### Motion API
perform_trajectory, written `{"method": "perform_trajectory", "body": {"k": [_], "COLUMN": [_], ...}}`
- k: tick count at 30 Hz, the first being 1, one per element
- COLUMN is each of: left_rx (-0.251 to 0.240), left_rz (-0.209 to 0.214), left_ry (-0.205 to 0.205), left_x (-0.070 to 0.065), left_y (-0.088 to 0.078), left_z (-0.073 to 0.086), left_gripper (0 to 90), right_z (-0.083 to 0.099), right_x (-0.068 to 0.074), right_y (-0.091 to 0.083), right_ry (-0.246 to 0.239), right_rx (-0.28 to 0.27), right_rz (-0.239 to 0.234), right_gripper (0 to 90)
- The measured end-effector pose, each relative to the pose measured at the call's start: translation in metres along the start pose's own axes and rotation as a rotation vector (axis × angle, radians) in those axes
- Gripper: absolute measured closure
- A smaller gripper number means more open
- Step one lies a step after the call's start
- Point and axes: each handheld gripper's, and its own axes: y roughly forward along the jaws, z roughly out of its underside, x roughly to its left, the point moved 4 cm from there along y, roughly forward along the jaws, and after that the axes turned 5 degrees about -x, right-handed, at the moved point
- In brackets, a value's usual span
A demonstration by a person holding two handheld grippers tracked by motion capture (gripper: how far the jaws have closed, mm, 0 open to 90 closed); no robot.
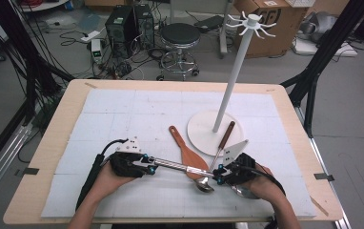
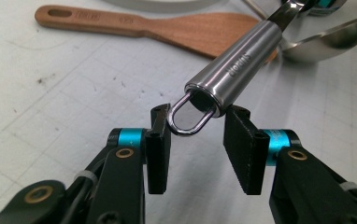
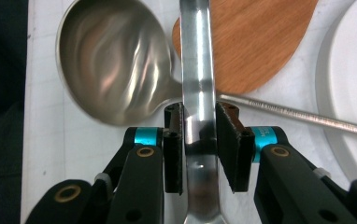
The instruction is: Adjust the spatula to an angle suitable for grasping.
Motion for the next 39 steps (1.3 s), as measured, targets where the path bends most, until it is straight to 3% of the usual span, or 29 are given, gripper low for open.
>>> {"method": "perform_trajectory", "body": {"k": [10, 20, 32, 39], "left_rx": [-0.026, -0.044, -0.057, -0.047], "left_rz": [0.007, 0.013, 0.024, 0.006], "left_ry": [0.030, 0.043, 0.063, 0.059], "left_x": [-0.006, -0.011, -0.015, -0.015], "left_y": [-0.004, -0.007, -0.009, -0.009], "left_z": [-0.014, -0.020, -0.027, -0.025], "left_gripper": [62.1, 62.3, 62.3, 58.2], "right_z": [-0.025, -0.050, -0.054, -0.054], "right_x": [-0.002, -0.002, -0.003, -0.006], "right_y": [0.010, 0.024, 0.025, 0.011], "right_ry": [0.010, -0.010, 0.024, 0.052], "right_rx": [-0.028, -0.051, -0.077, -0.124], "right_rz": [-0.032, -0.058, -0.092, -0.062], "right_gripper": [70.2, 66.1, 73.2, 73.6]}}
